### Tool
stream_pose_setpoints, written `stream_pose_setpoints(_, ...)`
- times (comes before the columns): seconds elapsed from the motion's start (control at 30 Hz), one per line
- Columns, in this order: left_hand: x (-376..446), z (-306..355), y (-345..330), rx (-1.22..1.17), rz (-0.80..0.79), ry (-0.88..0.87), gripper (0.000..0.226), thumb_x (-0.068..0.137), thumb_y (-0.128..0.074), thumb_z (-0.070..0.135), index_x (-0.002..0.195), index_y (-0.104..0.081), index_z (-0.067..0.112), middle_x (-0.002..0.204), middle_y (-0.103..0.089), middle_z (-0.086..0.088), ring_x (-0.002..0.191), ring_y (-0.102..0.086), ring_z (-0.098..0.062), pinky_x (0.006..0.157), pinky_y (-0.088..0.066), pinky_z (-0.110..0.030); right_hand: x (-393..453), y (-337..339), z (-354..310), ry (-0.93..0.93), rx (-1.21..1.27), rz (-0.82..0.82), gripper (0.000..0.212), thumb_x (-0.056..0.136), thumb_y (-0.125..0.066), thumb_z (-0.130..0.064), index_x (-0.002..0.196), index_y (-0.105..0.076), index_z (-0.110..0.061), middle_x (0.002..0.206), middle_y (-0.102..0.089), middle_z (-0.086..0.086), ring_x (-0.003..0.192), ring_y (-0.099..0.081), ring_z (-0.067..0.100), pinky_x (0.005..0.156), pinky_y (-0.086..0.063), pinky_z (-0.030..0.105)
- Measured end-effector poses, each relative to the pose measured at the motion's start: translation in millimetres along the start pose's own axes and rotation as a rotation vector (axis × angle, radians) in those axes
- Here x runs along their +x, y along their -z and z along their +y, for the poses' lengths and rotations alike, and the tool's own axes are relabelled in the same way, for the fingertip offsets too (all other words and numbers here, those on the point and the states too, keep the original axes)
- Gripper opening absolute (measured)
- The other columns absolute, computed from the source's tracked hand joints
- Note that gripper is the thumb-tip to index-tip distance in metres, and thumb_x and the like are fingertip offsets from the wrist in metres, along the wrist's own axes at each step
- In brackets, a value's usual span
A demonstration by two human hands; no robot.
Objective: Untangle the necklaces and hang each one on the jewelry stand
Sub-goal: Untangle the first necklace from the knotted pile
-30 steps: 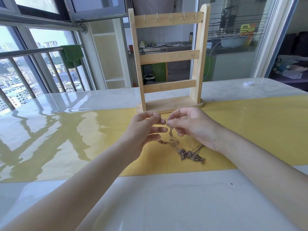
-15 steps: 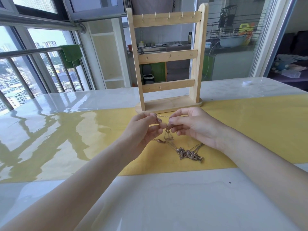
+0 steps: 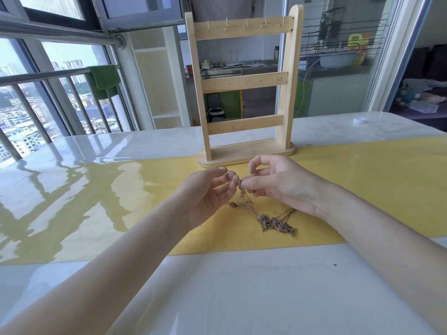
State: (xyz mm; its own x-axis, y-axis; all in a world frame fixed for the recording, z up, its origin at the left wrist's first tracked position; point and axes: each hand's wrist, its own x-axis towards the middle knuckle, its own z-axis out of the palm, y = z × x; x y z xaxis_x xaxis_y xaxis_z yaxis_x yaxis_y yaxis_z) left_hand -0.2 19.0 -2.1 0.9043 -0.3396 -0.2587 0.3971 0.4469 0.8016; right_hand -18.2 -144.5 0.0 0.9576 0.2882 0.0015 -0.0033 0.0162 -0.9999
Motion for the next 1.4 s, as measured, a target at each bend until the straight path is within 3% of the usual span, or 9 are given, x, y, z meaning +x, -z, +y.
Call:
stream_pose_setpoints(0.13, 1, 0, 2, 0.085, -0.005, 0.031, 0.002, 0.096, -0.045, 0.002, 0.098, -0.045, 0.003, 0.068, -0.057, -0.011, 0.051, -0.056, -0.016, 0.051, -0.053, -0.019, 0, 2, -1, -0.023, -0.043, 0.037, 0.029, 0.079, -0.068, 0.007, 0.085, -0.047, -0.012, 0.079, -0.064, 0.017, 0.056, -0.056, 0.013, 0.056, -0.048, 0.02)
stream_pose_setpoints(0.3, -3, -2, -1, 0.314, -0.069, -0.024, 0.002, 0.09, -0.057, 0.0, 0.092, -0.056, 0.0, 0.079, -0.061, -0.012, 0.067, -0.063, -0.018, 0.07, -0.058, -0.023, 1, 5, 1, -0.003, -0.086, 0.114, 0.029, 0.079, -0.071, 0.003, 0.085, -0.048, -0.012, 0.071, -0.061, 0.012, 0.057, -0.054, 0.014, 0.054, -0.045, 0.021)
stream_pose_setpoints(0.47, -4, -6, 1, 0.533, -0.036, -0.195, 0.018, 0.082, -0.065, -0.007, 0.091, -0.057, 0.007, 0.075, -0.062, -0.005, 0.064, -0.064, -0.013, 0.065, -0.056, -0.019, 2, 4, 4, 0.037, -0.215, 0.145, 0.026, 0.081, -0.07, -0.001, 0.086, -0.048, -0.012, 0.069, -0.062, 0.009, 0.056, -0.054, 0.012, 0.056, -0.045, 0.021)
stream_pose_setpoints(0.67, -3, -8, -2, 0.779, 0.037, -0.32, 0.022, 0.079, -0.067, -0.007, 0.087, -0.061, 0.012, 0.078, -0.062, -0.003, 0.07, -0.06, -0.016, 0.079, -0.054, -0.029, 2, 4, 6, 0.072, -0.247, 0.103, 0.022, 0.082, -0.069, -0.002, 0.092, -0.052, -0.011, 0.073, -0.066, 0.01, 0.06, -0.057, 0.012, 0.057, -0.046, 0.018)
stream_pose_setpoints(0.93, -3, -6, 1, 0.488, -0.07, -0.178, 0.018, 0.085, -0.061, -0.007, 0.086, -0.055, 0.01, 0.075, -0.061, -0.005, 0.06, -0.055, -0.013, 0.064, -0.054, -0.018, 1, 6, 3, 0.092, -0.27, 0.018, 0.024, 0.08, -0.069, 0.002, 0.091, -0.053, -0.011, 0.073, -0.066, 0.0, 0.062, -0.055, 0.005, 0.06, -0.044, 0.016)
stream_pose_setpoints(1.07, -1, -10, -1, 0.684, -0.053, -0.233, 0.021, 0.082, -0.059, -0.008, 0.08, -0.052, 0.012, 0.067, -0.057, -0.004, 0.057, -0.049, -0.013, 0.063, -0.048, -0.02, 0, 5, 3, 0.074, -0.225, 0.014, 0.026, 0.081, -0.065, 0.006, 0.088, -0.049, -0.013, 0.069, -0.06, 0.001, 0.058, -0.049, 0.005, 0.059, -0.039, 0.017)
stream_pose_setpoints(1.27, -2, -19, -1, 1.253, 0.009, -0.56, 0.022, 0.075, -0.065, 0.0, 0.074, -0.05, 0.016, 0.067, -0.058, 0.002, 0.05, -0.051, -0.009, 0.051, -0.039, -0.017, 2, 2, 8, 0.033, -0.258, 0.056, 0.027, 0.081, -0.061, 0.006, 0.086, -0.046, -0.015, 0.072, -0.048, 0.008, 0.061, -0.037, 0.016, 0.06, -0.034, 0.023)
stream_pose_setpoints(1.33, -2, -17, 0, 1.261, 0.024, -0.582, 0.021, 0.075, -0.065, 0.0, 0.075, -0.051, 0.015, 0.069, -0.06, 0.003, 0.056, -0.057, -0.013, 0.054, -0.043, -0.019, 2, 3, 6, 0.033, -0.19, 0.054, 0.025, 0.083, -0.059, 0.006, 0.086, -0.045, -0.014, 0.071, -0.046, 0.007, 0.06, -0.037, 0.016, 0.059, -0.034, 0.022)
stream_pose_setpoints(1.4, -2, -12, 1, 1.094, 0.019, -0.499, 0.021, 0.079, -0.064, -0.003, 0.075, -0.051, 0.013, 0.071, -0.059, 0.001, 0.057, -0.056, -0.01, 0.06, -0.048, -0.02, 2, 5, 4, 0.045, -0.046, 0.044, 0.025, 0.086, -0.056, 0.009, 0.087, -0.043, -0.013, 0.072, -0.046, 0.008, 0.059, -0.038, 0.014, 0.057, -0.035, 0.022)
